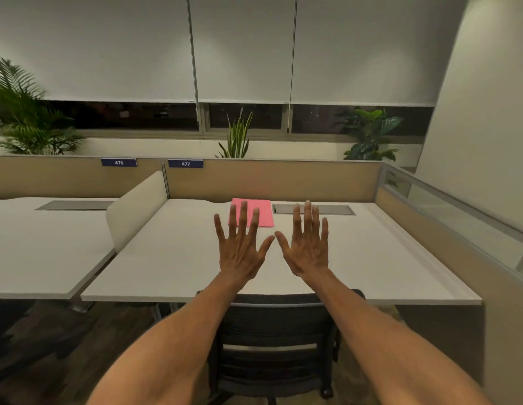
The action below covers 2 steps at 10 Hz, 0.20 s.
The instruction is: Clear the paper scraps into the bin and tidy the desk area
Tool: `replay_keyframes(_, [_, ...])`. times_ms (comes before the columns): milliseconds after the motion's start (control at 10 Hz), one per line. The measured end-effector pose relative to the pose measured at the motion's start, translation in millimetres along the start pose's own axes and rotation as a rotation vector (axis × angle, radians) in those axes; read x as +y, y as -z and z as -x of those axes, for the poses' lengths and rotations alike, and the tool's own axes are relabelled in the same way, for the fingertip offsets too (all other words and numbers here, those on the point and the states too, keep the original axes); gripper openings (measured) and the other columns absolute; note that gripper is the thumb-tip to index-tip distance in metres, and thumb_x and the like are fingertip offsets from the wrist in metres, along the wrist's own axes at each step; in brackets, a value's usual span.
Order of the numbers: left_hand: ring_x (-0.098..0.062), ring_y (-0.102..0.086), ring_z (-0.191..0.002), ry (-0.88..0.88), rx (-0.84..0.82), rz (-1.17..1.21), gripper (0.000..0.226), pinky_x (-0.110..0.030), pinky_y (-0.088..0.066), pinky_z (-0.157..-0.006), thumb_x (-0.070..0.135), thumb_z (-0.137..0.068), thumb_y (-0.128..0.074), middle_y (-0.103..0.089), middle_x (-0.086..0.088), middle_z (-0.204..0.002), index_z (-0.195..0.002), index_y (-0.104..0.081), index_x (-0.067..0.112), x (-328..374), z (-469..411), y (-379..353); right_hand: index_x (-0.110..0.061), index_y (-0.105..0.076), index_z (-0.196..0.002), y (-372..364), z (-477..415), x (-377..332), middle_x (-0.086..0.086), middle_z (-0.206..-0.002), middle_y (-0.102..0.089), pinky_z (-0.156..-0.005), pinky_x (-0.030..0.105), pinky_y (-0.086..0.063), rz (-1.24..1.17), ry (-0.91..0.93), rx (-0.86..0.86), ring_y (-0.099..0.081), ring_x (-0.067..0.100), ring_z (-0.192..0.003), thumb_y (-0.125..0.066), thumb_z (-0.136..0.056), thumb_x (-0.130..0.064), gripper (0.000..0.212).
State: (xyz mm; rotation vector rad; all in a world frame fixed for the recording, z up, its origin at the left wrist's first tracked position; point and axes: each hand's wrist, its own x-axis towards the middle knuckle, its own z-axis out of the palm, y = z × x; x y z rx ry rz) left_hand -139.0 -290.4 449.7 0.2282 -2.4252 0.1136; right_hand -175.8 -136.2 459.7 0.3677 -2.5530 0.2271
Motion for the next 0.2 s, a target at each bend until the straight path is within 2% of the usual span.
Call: replay_keyframes(200, [-0.032, -0.002, -0.148, -0.064, 0.127, 0.021, 0.080, -0.059, 0.007, -0.115, 0.070, -0.089, -0.013, -0.005, -0.010, -0.161, -0.151, -0.015, 0.020, 4.4, -48.6, 55.6, -0.015, 0.002, -0.152, 45.4, -37.0, -7.5, 0.011, -0.160, 0.006, -0.119, 0.050, -0.001, -0.025, 0.056, 0.166, 0.006, 0.028, -0.148, -0.023, -0.091, -0.065, 0.083])
